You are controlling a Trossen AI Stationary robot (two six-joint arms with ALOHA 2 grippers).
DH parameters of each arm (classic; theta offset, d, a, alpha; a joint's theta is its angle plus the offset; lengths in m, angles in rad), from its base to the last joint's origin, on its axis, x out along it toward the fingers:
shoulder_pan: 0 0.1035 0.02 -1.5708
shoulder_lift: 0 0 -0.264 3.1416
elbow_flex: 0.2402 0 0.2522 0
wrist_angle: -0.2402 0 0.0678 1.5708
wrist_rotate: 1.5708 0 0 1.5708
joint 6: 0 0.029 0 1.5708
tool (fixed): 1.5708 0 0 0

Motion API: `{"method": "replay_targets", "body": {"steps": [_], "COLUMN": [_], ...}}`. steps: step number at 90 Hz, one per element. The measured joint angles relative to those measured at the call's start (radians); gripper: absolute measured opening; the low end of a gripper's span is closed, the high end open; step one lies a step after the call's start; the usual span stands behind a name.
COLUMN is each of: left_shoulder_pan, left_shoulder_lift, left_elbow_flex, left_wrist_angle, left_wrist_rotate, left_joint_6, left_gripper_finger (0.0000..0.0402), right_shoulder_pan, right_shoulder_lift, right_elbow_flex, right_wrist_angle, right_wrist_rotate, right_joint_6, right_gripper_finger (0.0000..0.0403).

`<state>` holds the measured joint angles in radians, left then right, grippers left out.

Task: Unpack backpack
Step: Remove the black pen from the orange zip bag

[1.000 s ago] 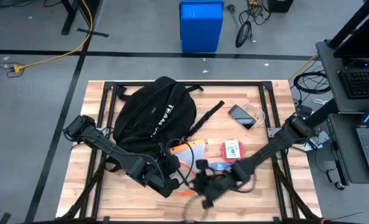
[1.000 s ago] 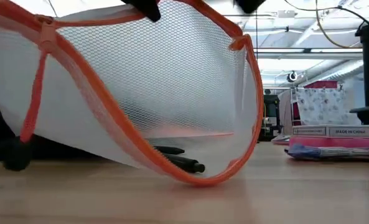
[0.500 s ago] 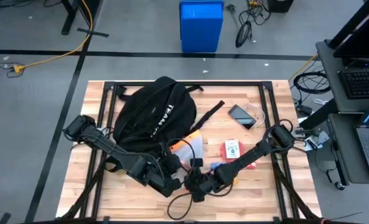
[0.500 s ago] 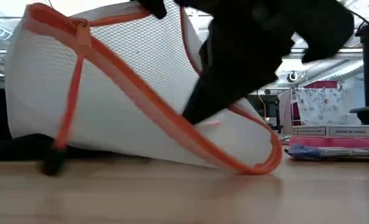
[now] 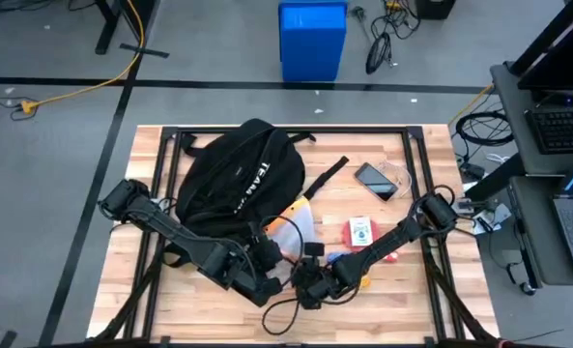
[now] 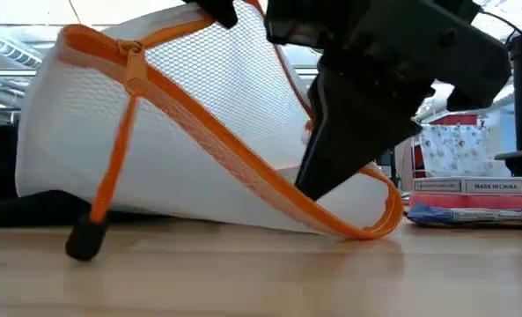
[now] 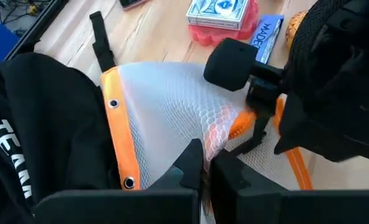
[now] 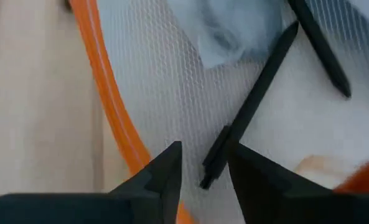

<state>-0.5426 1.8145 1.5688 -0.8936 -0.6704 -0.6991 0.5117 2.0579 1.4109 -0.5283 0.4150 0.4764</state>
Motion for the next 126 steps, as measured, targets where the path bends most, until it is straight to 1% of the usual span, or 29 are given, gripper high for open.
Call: {"method": "replay_targets", "body": {"steps": [21, 34, 47, 66, 88, 109, 126], "left_shoulder_pan": [0.001, 0.001, 0.000, 0.001, 0.001, 0.000, 0.001], "left_shoulder_lift": [0.000, 0.000, 0.000, 0.000, 0.000, 0.000, 0.000], "left_elbow_flex": [0.000, 0.000, 0.000, 0.000, 0.000, 0.000, 0.000], "left_wrist_angle": [0.001, 0.014, 0.024, 0.024, 0.025, 0.025, 0.024], "left_wrist_rotate": [0.003, 0.004, 0.004, 0.003, 0.011, 0.011, 0.011], "left_joint_6": [0.000, 0.006, 0.006, 0.029, 0.032, 0.032, 0.032], "left_gripper_finger": [0.0000, 0.0000, 0.0000, 0.0000, 0.0000, 0.0000, 0.0000], "right_shoulder_pan": [-0.009, -0.021, -0.023, -0.057, -0.081, -0.103, -0.119], "right_shoulder_lift": [-0.001, -0.001, -0.001, 0.022, 0.095, 0.103, 0.103], "right_elbow_flex": [0.000, 0.000, 0.000, 0.000, 0.006, 0.005, 0.006], "right_wrist_angle": [-0.007, 0.024, 0.094, 0.042, 0.054, 0.057, 0.066], "right_wrist_rotate": [0.000, 0.036, 0.050, 0.085, 0.090, -0.004, -0.143], "right_joint_6": [0.021, 0.038, 0.003, 0.024, 0.026, 0.048, 0.047], "right_gripper_finger": [0.0173, 0.0194, 0.0198, 0.0199, 0.0199, 0.0199, 0.0193]}}
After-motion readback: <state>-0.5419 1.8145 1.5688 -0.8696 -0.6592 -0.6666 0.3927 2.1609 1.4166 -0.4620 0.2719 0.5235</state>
